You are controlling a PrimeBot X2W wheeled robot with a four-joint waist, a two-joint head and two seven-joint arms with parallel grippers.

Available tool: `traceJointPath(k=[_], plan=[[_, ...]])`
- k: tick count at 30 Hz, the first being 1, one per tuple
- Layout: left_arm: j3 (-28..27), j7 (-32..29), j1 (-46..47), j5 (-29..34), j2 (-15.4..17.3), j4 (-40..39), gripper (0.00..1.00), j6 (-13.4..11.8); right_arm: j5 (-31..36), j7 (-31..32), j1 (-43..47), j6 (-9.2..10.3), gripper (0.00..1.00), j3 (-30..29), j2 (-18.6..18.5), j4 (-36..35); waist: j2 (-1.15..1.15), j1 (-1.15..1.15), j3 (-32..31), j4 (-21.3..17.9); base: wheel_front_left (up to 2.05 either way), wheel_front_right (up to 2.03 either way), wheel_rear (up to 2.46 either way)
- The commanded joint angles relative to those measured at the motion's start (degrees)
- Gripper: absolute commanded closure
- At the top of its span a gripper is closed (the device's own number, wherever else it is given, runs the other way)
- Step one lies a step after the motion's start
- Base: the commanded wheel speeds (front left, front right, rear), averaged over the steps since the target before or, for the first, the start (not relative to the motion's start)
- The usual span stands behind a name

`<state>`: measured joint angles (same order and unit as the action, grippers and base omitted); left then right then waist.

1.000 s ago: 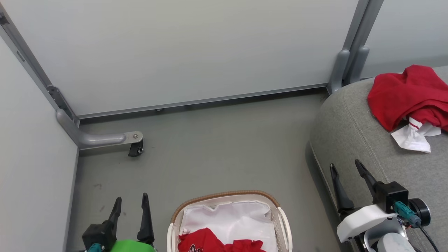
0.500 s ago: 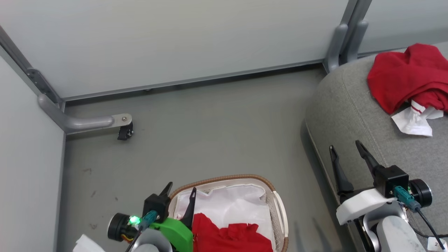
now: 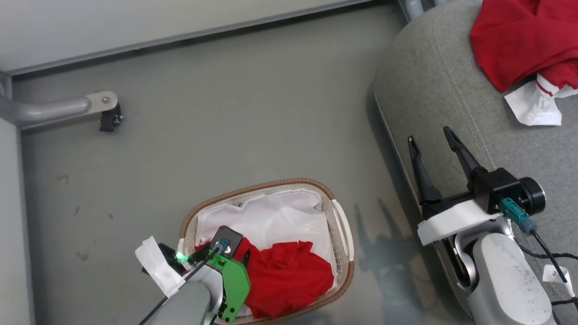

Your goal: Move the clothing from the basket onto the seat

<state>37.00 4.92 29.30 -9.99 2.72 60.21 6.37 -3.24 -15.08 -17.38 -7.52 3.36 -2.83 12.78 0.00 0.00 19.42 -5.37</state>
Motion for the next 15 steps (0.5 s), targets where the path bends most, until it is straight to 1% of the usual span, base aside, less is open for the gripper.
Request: traceJointPath(k=[1, 6, 9, 13, 15], plan=[[0.47, -0.34, 2.22, 0.46, 0.34, 1.04, 0.0, -0.2, -0.41, -0.14, -1.5, 0.06, 0.0, 0.62, -0.1, -0.29, 0.0, 0.0, 7.82, -5.23, 0.0, 0.0, 0.0], [2.46, -1.78, 6.14, 1.51, 0.36, 5.3, 0.0, -0.37, -1.9, -0.14, -4.36, 0.06, 0.0, 2.79, -0.11, -0.93, 0.0, 0.0, 13.18, -7.66, 0.0, 0.0, 0.0], [4.66, -2.3, 8.34, 3.2, 0.63, 7.9, 0.0, -0.33, -3.08, -0.14, -5.72, 0.06, 0.0, 3.98, -0.09, -1.06, 0.0, 0.0, 16.03, -8.77, 0.0, 0.0, 0.0], [5.31, -2.15, 10.22, 3.73, 1.18, 9.74, 0.0, -0.37, -4.1, -0.14, -6.89, 0.06, 0.0, 5.04, -0.11, -1.22, 0.0, 0.0, 18.55, -9.92, 0.0, 0.0, 0.0], [5.3, -2.61, 10.89, 3.58, 1.54, 10.49, 0.0, -0.97, -4.77, -0.14, -7.3, 0.06, 0.0, 5.35, -0.1, -1.34, 0.0, 0.0, 19.53, -10.43, 0.0, 0.0, 0.0]])
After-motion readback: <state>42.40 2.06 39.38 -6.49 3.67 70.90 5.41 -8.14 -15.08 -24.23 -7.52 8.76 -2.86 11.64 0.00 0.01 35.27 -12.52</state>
